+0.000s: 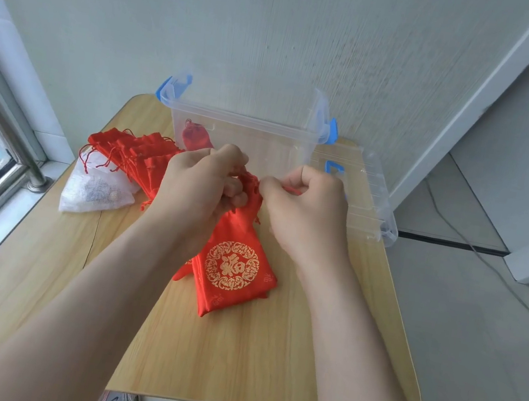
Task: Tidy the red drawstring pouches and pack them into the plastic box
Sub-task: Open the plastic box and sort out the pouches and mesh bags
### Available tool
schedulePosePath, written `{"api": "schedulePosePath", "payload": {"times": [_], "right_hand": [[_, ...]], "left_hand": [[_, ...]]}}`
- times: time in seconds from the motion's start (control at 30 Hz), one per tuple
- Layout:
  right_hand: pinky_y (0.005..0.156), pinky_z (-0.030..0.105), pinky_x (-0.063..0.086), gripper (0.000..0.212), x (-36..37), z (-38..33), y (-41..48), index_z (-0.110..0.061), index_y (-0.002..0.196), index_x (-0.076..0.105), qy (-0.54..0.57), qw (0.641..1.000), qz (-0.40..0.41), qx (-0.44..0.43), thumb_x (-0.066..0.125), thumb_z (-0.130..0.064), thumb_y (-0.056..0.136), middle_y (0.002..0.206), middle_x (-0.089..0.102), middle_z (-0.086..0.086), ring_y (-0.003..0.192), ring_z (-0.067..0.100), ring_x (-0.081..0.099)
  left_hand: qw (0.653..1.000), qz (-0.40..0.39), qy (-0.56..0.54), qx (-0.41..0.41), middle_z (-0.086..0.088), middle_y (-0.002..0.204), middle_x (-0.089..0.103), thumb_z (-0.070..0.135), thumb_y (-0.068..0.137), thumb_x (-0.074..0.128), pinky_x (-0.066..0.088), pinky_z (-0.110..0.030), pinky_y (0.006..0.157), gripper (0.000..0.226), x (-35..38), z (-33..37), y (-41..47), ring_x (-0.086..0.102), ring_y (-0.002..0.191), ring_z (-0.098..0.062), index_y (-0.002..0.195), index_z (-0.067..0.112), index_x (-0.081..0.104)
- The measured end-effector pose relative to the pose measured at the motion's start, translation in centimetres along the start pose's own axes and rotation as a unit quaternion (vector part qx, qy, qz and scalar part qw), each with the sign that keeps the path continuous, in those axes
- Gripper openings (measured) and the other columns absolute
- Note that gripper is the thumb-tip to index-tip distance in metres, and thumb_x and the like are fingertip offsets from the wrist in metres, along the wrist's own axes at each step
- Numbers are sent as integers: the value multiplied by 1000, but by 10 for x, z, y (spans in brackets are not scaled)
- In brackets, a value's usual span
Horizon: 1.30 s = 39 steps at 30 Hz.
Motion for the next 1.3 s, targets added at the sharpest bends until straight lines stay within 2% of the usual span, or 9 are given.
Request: {"api": "schedulePosePath", "payload": {"times": [0.17, 0.27, 0.4, 0.47, 0.6, 0.8, 0.97, 1.1, 1.3], "right_hand": [[60, 31, 50, 23, 0, -7, -1, -12, 67, 64, -35, 999, 1, -28, 79, -25, 79, 56, 60, -6, 60, 15, 60], [60, 30, 51, 26, 1, -5, 0, -14, 66, 65, -43, 999, 2, -20, 81, -30, 78, 57, 62, -7, 62, 13, 63], [63, 30, 54, 19, 1, -3, -1, -24, 72, 67, -70, 998, -2, -8, 82, -37, 77, 65, 66, -10, 71, 12, 68], [65, 31, 57, 5, 2, -4, 1, -30, 83, 74, -67, 997, -15, -20, 76, -33, 81, 70, 69, -10, 70, 11, 68], [72, 37, 63, 17, 13, -5, 0, -31, 93, 83, -10, 997, -69, -33, 70, -30, 82, 75, 77, -12, 71, 11, 73], [80, 40, 65, 10, 17, -5, 2, -25, 98, 84, 34, 993, -85, -72, 78, -20, 92, 81, 80, -11, 79, 5, 77], [72, 38, 64, 1, 17, -7, 1, -25, 91, 83, 37, 992, -93, -77, 83, -25, 91, 73, 77, -12, 69, 6, 73], [58, 24, 47, 8, 10, -8, 1, -26, 79, 80, 0, 995, -71, -72, 85, -28, 85, 50, 61, -19, 50, 4, 58], [53, 11, 39, 11, 5, 3, 4, -21, 76, 76, 40, 997, -71, 15, 77, -19, 86, 49, 58, -20, 51, -2, 54]], "left_hand": [[1000, -5, 19, -11, -17, 83, 67, 4, 100, 52, 23, -28, 48, 18, -2, 2, -2, 22, 45, -12, 83, 8, 51], [996, -27, 87, -17, -4, 69, 59, 15, 106, 54, 24, -26, 45, 15, -3, 0, 1, 27, 45, -12, 92, 12, 51], [983, -51, 177, -26, -8, 73, 46, 22, 109, 50, 29, -28, 50, 32, -2, -6, 4, 30, 46, -14, 78, 16, 46], [976, -66, 204, -24, -4, 70, 46, 18, 108, 46, 30, -29, 52, 29, 1, -6, 2, 31, 48, -15, 79, 16, 45], [970, -93, 223, -18, 0, 63, 45, 10, 106, 41, 30, -30, 54, 20, 5, -6, -2, 32, 49, -15, 88, 9, 51], [948, -100, 298, 52, -3, 70, 52, 12, 107, 44, 34, -33, 56, 27, 5, 7, -3, 40, 51, -13, 81, 11, 52], [928, -85, 350, 97, 4, 67, 57, 20, 105, 46, 42, -41, 66, 29, 3, 9, -2, 48, 62, -17, 78, 14, 55], [911, -107, 379, 121, 0, 72, 60, 20, 102, 41, 43, -42, 65, 21, 8, 11, -5, 49, 67, -20, 90, 9, 55], [922, -110, 357, 103, 3, 74, 68, 12, 106, 49, 44, -28, 63, 19, 7, 12, -7, 54, 59, -7, 93, 8, 63]]}}
Point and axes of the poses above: each hand's wrist, its own y-axis towards the middle knuckle, its own x-axis out of the palm, z = x × y, the point moved 8 cm from there along y, towards the middle knuckle
